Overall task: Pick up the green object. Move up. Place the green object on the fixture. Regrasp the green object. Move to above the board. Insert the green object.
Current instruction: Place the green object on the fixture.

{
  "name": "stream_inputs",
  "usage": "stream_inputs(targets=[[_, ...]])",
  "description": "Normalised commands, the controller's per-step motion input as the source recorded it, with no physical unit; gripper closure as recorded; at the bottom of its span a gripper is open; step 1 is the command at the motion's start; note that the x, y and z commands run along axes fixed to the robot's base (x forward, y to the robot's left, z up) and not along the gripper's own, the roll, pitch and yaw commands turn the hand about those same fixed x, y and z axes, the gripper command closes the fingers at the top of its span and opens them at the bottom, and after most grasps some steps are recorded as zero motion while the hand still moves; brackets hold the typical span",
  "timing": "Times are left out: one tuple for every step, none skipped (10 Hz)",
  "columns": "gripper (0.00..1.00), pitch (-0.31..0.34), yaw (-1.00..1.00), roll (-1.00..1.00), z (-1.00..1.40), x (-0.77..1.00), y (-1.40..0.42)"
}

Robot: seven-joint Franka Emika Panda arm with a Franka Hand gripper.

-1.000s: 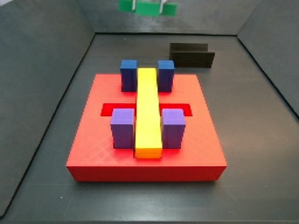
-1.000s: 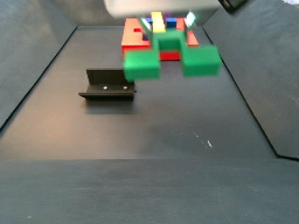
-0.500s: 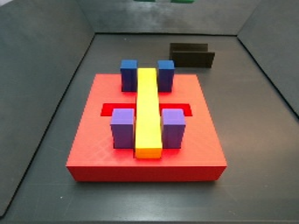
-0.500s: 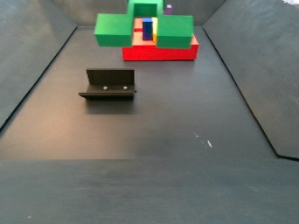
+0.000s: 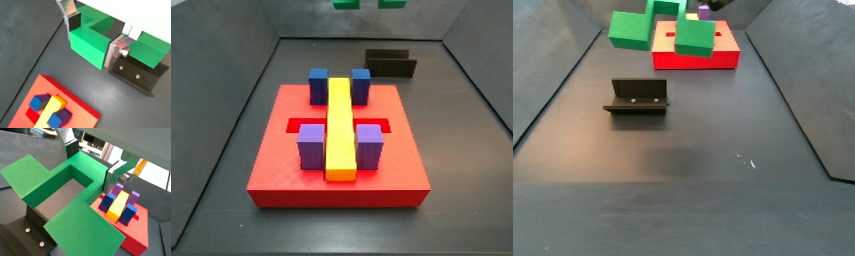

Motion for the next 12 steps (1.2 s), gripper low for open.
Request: stream_inputs(targets=[[1.00,0.340,0.00,-0.21,-0.23,1.00,0.00],[1.00,0.406,0.00,-0.12,-0.28,1.00,0.00],[1.00,0.397,0.00,-0.03,-0.28,1.00,0.00],[1.00,0.389,0.00,0.00,-0.31,1.00,0.00],[1.00,0.366,0.00,0.00,-0.13,0.65,0.00],[1.00,0.000,0.05,0.00,-0.01,0.02,0.00],[1.00,-0.200,0.08,-0.13,-0.29,0.26,0.01],[1.00,-0.340,0.00,-0.24,-0.37,0.36,0.04],[1.00,-0.363,0.00,-0.32,-0.41,0.40,0.07],[1.00,-0.331,0.00,-0.39,-0.38,0.36,0.07],[1.00,-0.269,0.00,-0.43,-0.32,0.36,0.04],[1.00,-0.103,0.00,-0.31,-0.29,0.37,0.00]])
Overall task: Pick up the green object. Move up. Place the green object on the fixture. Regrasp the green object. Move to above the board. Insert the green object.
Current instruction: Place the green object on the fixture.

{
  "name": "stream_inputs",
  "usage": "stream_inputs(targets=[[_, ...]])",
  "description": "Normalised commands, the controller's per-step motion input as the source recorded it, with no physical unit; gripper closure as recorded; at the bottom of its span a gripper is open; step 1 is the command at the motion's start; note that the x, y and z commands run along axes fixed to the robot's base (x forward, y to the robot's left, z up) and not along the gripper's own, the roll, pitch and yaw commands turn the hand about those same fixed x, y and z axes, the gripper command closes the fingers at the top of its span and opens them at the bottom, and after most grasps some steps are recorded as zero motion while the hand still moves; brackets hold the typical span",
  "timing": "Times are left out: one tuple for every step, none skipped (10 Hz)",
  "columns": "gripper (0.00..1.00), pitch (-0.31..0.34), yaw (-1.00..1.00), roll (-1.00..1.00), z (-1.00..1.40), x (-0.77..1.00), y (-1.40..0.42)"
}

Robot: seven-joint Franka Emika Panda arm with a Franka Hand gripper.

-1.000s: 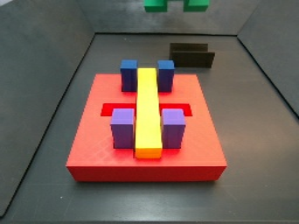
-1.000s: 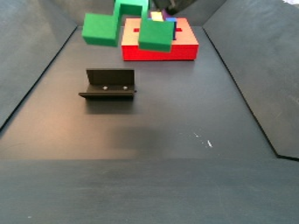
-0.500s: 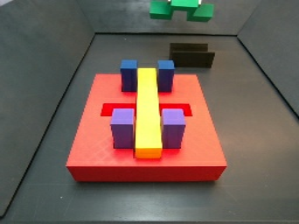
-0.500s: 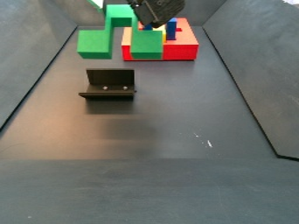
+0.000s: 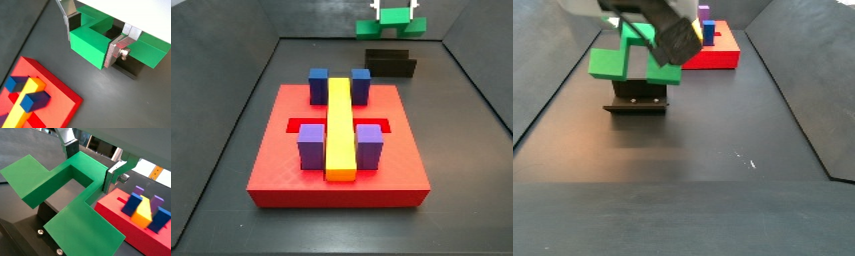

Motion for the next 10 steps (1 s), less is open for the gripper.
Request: stream_inputs(targets=[[1.00,-0.003,0.00,-0.23,-0.32,0.38,0.00],[1.00,0.000,0.00,-0.11,-0.31,0.35,0.00],[1.00,0.126,0.00,-0.03,-0.27,0.41,0.00],[1.00,0.094,0.00,-0.02,-0.32,0.38,0.00],[1.00,0.034,0.00,-0.11,-0.24,0.36,0.00],[1.00,0.000,0.00,-0.15,-0.18,0.28,0.00],[1.00,0.000,0.00,-0.13,-0.18,0.28,0.00],[1.00,0.000,0.00,-0.09,-0.21,0.22,0.00],[1.00,0.000,0.00,0.00,-0.23,0.03,0.00],[1.00,0.000,-0.06,0.00,-0.16,-0.03,0.00]])
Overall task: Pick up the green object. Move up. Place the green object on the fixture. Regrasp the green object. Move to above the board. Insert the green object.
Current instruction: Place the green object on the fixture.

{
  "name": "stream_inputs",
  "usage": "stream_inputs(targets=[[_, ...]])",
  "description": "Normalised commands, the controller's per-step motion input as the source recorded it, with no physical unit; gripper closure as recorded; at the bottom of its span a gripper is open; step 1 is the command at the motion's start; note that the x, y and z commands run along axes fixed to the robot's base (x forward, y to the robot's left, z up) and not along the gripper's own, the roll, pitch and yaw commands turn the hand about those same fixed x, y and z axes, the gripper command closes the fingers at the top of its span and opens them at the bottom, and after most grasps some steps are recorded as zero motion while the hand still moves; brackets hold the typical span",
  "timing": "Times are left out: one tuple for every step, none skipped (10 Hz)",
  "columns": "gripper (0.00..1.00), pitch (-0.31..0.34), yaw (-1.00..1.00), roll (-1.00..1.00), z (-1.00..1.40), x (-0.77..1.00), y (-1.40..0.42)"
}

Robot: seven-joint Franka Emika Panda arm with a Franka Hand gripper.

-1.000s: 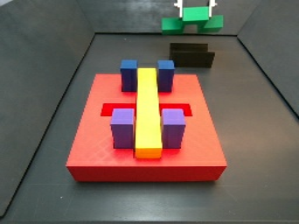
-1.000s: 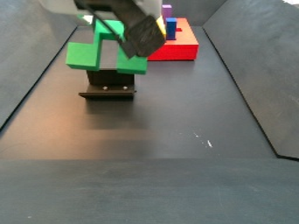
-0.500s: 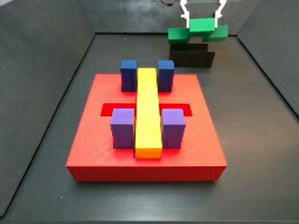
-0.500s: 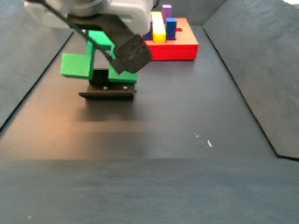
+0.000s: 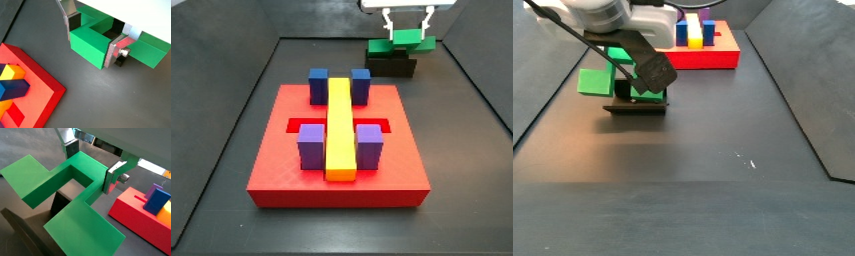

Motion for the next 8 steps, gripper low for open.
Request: stream_inputs(targets=[[1.00,0.000,-0.05,0.00,-0.09,-0.05,0.00],[1.00,-0.037,-0.04,0.00,-0.13,-0.05,0.00],[1.00,-0.026,-0.02,0.00,-0.11,0.00,0.00],[1.00,-0.049,-0.01,-0.01,-0.14,-0.03,0.00],[1.00,-0.097,0.00,0.00,-0.18,-0.08,0.02],[1.00,-0.094,0.00,0.00,-0.22,-0.08,0.00],[1.00,-0.051,0.00,0.00,-0.20,-0.04,0.00],[1.00,-0.031,0.00,0.00,-0.18,0.00,0.03]])
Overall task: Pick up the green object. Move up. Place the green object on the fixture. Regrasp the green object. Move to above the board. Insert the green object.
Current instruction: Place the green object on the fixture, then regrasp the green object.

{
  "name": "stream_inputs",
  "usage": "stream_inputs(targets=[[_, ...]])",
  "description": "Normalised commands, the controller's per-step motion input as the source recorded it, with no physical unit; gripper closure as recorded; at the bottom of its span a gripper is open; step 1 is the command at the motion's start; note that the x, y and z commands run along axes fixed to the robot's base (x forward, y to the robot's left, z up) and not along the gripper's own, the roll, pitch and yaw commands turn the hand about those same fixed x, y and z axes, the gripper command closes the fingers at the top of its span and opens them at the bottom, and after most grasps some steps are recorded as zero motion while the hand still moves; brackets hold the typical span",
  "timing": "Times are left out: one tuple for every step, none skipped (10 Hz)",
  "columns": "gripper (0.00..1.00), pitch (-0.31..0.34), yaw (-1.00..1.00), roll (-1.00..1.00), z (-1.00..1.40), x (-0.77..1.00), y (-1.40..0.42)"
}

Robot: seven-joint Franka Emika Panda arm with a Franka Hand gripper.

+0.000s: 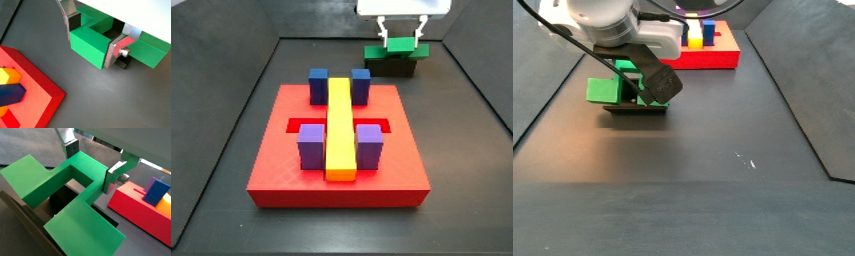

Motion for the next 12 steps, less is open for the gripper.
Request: stream_inputs(targets=[[1.00,-0.040,0.00,0.00,-0.21,0.00,0.03],[1.00,-0.034,0.00,0.00,-0.20,0.00,0.01],[1.00,0.000,0.00,0.05,-0.15,0.00,0.01],[1.00,0.011,0.00,0.00,0.00,0.00,0.00],[1.00,0.000,0.00,0.00,0.00,0.00,0.00],[0.00,0.000,0.00,0.00,0.00,0.00,0.00],[0.00,-0.137,-0.10,-0.23,0.47,0.28,0.12],[0.00,-0.206,-0.15,-0.32,0.56,0.27,0.19],[0.00,-0.226,-0.18,-0.33,0.56,0.24,0.20],[0.00,-0.189,-0.17,-0.15,0.47,0.24,0.16],[0.00,-0.143,-0.18,0.00,0.37,0.18,0.14],[0.00,-0.100,-0.16,0.37,0.33,0.16,0.11]])
